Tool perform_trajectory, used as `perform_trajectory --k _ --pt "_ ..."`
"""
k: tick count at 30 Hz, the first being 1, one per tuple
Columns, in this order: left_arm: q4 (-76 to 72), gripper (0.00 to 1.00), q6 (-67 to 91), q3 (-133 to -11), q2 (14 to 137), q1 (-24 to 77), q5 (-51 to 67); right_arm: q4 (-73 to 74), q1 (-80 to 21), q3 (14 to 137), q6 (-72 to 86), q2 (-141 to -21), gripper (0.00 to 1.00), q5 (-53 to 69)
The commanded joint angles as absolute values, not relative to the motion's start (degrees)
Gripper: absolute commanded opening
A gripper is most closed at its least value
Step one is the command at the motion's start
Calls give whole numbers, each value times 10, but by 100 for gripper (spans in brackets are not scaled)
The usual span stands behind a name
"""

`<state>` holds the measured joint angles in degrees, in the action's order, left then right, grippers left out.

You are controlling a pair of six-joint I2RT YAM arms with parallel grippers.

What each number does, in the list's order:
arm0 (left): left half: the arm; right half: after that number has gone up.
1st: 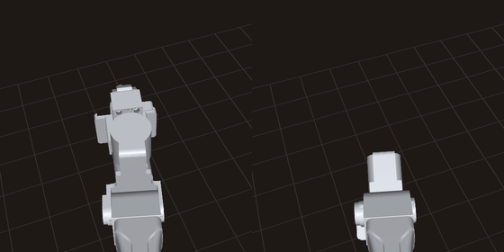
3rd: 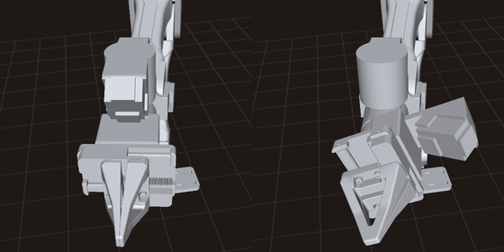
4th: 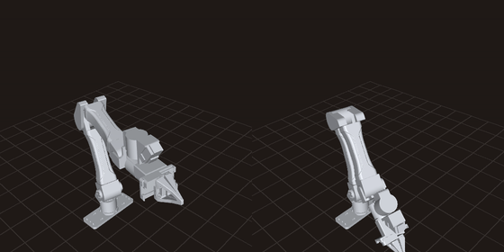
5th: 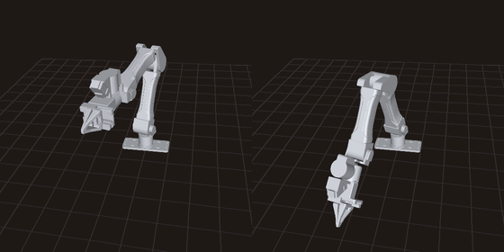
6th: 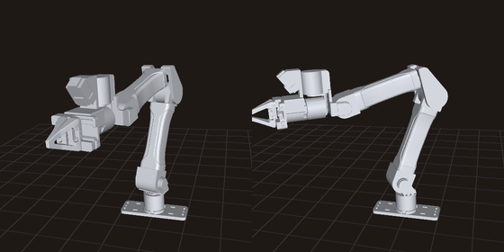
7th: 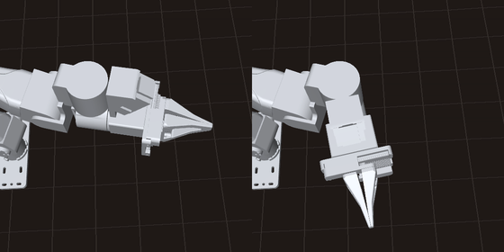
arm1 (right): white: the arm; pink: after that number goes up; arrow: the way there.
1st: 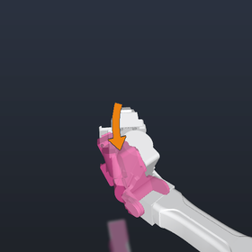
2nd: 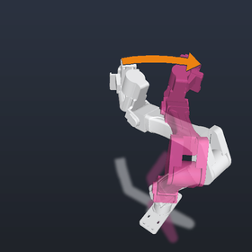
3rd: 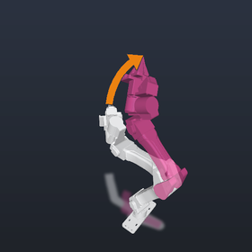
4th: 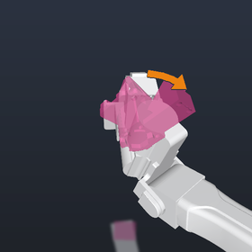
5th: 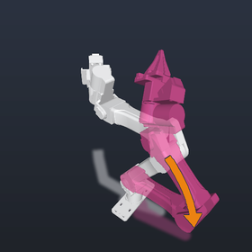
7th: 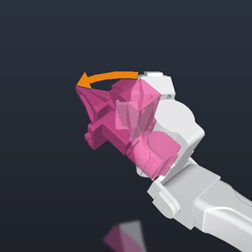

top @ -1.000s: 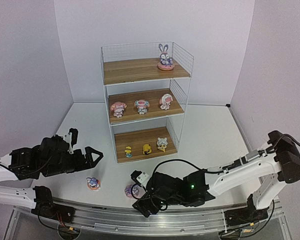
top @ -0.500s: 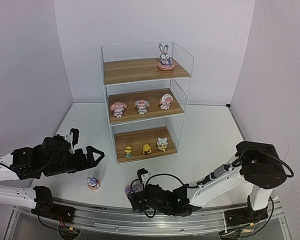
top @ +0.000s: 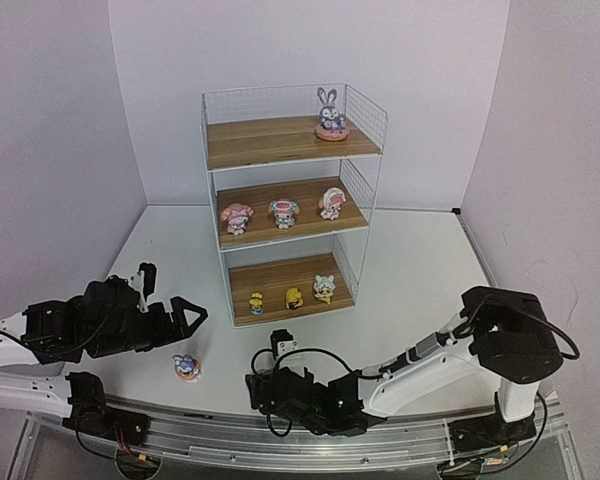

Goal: Place and organize the plastic toys onto the shelf

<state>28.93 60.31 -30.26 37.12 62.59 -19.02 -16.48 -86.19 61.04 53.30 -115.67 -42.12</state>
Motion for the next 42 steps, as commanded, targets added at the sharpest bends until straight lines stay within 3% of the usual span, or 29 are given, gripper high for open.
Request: perform_trajectory --k 1,5,9,15,21,25,28,35,42 --pt "282 100 610 -305 353 628 -192 -109 -864 636 584 -1172 63 -459" --pt "282 100 610 -307 362 628 -193 -98 -864 641 589 -1176 51 -458" --pt "280 100 609 -309 370 628 -193 -97 -864 645 587 -1177 21 -444" --pt "280 100 606 -309 368 628 -193 -94 -863 627 532 -1121 0 -445" --pt "283 100 593 -319 367 628 -198 -5 -864 611 452 -965 0 -457" --pt "296 100 590 -340 387 628 -212 217 -863 743 402 -887 0 -457" --pt "304 100 590 -358 408 628 -222 295 -862 822 385 -856 0 -453" --pt "309 100 594 -373 442 628 -242 310 -845 1027 254 -904 0 -595" --pt "309 100 605 -372 446 627 -250 310 -771 1178 236 -982 0 -609"
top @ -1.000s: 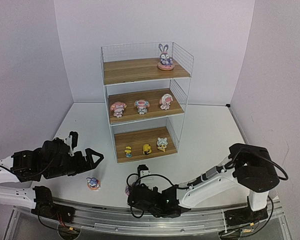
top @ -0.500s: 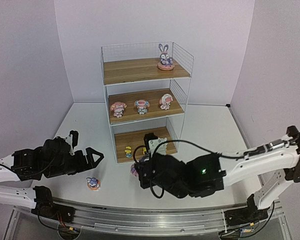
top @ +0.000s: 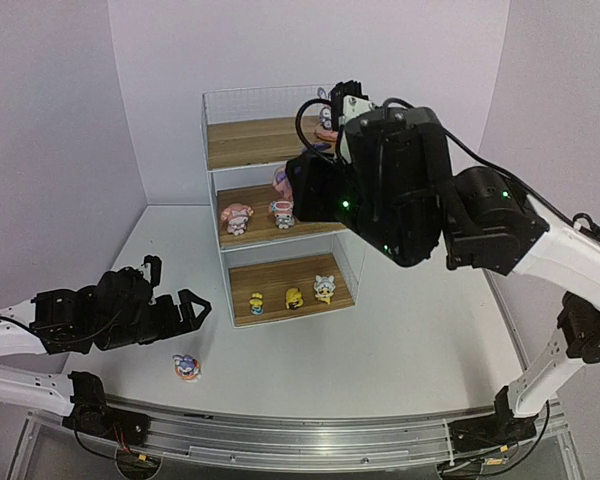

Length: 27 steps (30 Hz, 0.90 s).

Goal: Place and organize the plastic toys onto the shelf

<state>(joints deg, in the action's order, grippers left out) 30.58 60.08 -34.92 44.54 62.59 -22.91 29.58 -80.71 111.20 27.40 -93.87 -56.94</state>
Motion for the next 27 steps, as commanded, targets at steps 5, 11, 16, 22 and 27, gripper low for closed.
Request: perform_trajectory --k 5,11,16,22,27 --pt "311 100 610 -367 447 628 -255 307 -743 1298 182 -1059 0 -616" --pt "306 100 617 -359 445 628 -256 303 -702 1379 156 -1118 0 -611" --pt "307 100 620 -358 444 627 -259 301 -676 1397 157 -1138 0 -600" --pt "301 100 627 -350 451 628 -262 298 -657 1404 167 -1155 0 -580" --pt "298 100 630 -349 460 628 -262 298 -652 1413 178 -1165 0 -560"
